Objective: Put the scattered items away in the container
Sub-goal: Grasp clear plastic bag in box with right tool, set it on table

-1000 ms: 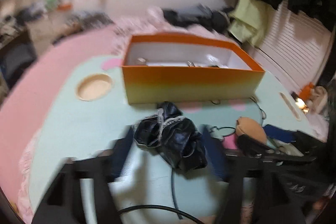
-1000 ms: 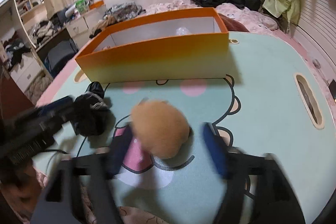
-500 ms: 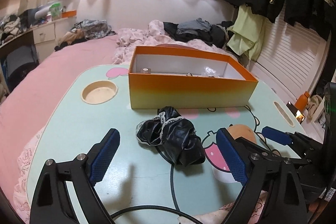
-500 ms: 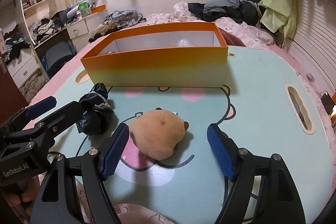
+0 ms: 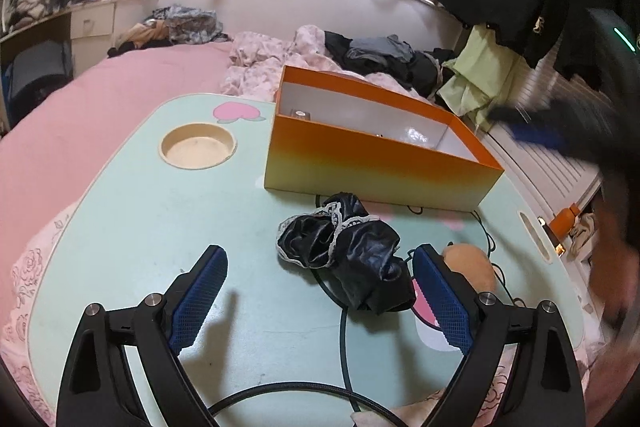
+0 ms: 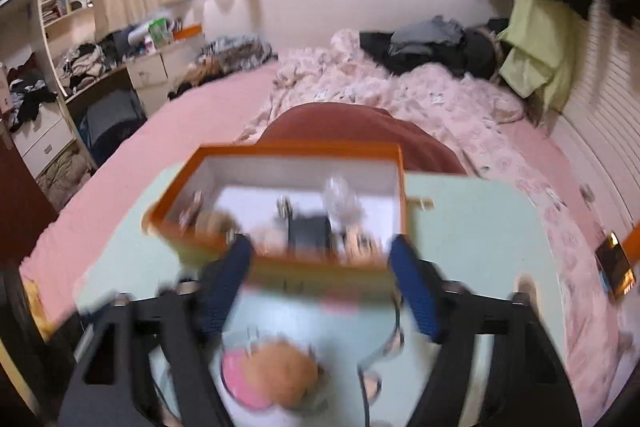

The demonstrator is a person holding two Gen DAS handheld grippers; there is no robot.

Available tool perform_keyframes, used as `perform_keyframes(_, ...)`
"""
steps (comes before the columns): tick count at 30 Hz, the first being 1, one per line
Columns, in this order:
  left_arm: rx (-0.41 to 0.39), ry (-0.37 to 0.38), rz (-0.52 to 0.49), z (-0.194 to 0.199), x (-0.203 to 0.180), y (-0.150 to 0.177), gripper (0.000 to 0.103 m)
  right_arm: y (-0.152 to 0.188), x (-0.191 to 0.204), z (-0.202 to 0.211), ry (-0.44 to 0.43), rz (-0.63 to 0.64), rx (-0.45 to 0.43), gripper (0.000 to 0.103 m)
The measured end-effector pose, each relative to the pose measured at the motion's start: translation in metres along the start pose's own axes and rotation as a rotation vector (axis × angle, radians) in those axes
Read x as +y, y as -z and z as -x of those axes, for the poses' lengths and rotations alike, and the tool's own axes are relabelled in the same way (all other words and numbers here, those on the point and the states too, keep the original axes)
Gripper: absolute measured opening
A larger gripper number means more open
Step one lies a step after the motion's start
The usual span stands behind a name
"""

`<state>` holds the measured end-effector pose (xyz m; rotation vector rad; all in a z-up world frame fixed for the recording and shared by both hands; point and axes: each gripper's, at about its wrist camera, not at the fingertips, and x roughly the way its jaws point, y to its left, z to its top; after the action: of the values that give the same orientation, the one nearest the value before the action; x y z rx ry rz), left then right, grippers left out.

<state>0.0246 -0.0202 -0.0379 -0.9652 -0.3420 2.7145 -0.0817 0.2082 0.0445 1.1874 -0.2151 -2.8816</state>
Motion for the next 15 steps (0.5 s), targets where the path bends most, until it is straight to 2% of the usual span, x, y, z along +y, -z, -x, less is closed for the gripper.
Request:
perform_keyframes(2,0.001,0.008,-0.005,-0.001,-0.001,0.000,0.094,-0.030,-0.006,-0.030,-0.043,-0.035,0.098,0.040)
perform_keyframes(5,0.009,0.017,-0.004,-0.003,0.000,-0.001,0.094,-0.053,-0.014,-0.077,0.037,-0.054,0.213,0.038)
perform_keyframes(7,0.008,0.021,0.002,-0.003,0.001,-0.001,0.094,-0.055,-0.013,-0.102,0.071,-0.028,0.300,0.038)
perform_keyframes(12,0.021,0.040,0.023,-0.006,0.005,-0.001,0.094,-0.055,-0.008,-0.122,0.113,-0.009,0.353,0.038)
perform_keyframes(15,0.022,0.041,0.023,-0.005,0.006,0.000,0.094,-0.051,-0.008,-0.136,0.139,0.004,0.414,0.038)
